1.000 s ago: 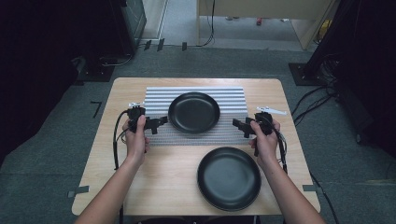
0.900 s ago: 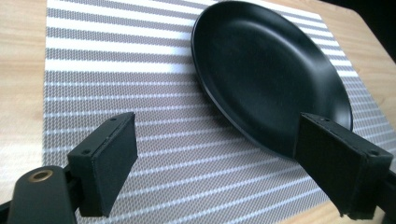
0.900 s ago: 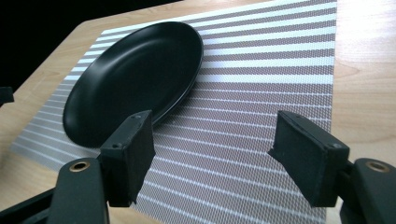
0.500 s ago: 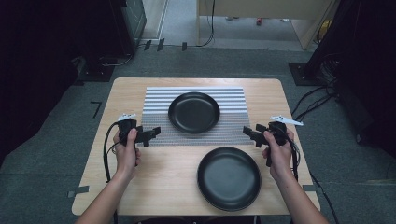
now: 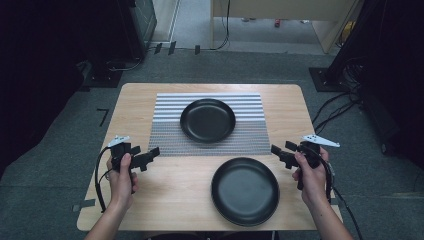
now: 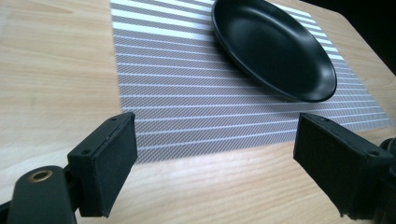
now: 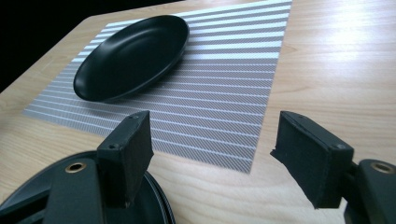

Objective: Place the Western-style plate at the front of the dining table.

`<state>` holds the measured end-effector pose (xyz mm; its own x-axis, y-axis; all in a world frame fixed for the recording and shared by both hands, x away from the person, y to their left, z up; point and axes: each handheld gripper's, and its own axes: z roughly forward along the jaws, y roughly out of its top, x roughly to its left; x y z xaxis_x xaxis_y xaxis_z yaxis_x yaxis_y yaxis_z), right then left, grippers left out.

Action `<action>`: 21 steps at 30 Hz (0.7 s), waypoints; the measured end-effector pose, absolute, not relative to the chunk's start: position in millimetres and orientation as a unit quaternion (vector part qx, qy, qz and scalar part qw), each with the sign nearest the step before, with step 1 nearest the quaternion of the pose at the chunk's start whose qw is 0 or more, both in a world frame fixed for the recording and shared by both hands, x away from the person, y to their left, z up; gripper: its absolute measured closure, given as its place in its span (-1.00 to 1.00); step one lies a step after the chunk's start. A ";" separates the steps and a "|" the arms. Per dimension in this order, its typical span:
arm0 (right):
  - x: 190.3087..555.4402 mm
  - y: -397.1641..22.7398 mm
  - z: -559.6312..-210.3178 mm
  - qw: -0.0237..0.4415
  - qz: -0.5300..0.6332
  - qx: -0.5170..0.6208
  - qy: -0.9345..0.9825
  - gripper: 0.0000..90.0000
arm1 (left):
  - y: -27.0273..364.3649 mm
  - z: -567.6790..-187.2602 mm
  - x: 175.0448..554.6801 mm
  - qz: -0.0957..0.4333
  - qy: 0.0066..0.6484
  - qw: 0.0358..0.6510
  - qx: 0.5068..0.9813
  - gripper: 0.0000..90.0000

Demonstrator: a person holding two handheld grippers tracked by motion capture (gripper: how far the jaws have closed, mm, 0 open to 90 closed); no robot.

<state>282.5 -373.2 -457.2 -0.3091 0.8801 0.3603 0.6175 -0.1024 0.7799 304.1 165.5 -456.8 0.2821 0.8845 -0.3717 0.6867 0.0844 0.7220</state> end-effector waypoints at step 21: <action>233.8 -418.4 -472.8 0.160 0.456 0.593 0.644 -0.41 | 213.0 -474.1 259.2 0.140 0.613 0.420 0.654 -0.70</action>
<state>233.8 -418.4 -472.8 -0.2462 0.9098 0.3340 0.6176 -0.1183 0.7776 259.2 213.0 -474.1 0.2092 0.9199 -0.3316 0.6842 0.1046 0.7217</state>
